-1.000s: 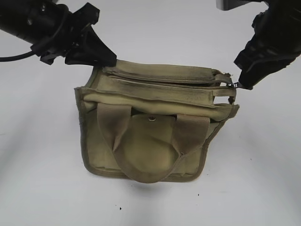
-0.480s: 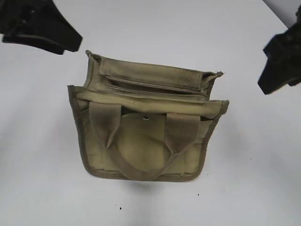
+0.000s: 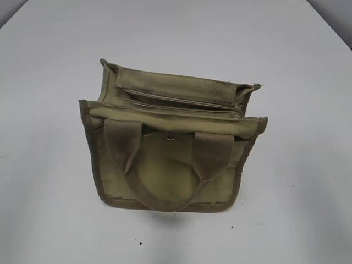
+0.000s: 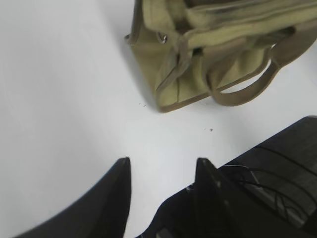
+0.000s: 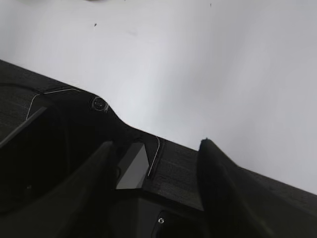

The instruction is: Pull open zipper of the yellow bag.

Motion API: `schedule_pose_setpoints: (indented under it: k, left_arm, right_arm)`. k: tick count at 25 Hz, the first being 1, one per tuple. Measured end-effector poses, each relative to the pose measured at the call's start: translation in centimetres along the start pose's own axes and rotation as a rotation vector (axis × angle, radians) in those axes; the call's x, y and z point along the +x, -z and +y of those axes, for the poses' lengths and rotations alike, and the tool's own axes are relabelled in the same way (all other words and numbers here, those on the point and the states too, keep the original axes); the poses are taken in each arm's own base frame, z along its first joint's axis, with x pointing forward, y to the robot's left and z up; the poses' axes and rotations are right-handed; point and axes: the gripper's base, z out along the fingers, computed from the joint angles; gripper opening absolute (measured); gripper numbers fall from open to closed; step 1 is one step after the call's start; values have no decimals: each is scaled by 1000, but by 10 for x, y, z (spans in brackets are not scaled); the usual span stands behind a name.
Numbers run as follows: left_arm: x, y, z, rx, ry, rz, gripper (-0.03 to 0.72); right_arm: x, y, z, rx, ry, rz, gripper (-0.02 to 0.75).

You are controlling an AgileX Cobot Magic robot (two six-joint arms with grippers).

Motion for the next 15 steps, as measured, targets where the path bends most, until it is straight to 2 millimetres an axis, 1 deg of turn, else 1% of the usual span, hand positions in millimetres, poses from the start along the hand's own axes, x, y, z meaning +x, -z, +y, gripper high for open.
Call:
schedule_pose_setpoints:
  k: [1,2,3,6,9,12,15]
  left_arm:
    - [17,7,0,-23,-6,-26,330]
    - [34,10,0,-40,-13,-43,331]
    - [49,13,0,-56,-17,-62,331]
    - [90,18,1,-104,-36,-135,331]
    - [123,26,0,-140,-51,-247,331]
    - [143,32,-1,-154,-58,-343,331]
    - [158,31,-2,-156,-60,-399,331]
  right_arm:
    - [12,0,1,1,2,-15,410]
    - [26,4,3,5,6,-56,410]
    - [37,3,4,6,6,-70,410]
    - [64,-1,6,12,12,-118,410]
    - [85,0,7,24,23,-195,410]
    - [97,8,8,44,43,-327,410]
    - [102,15,9,64,73,-456,410]
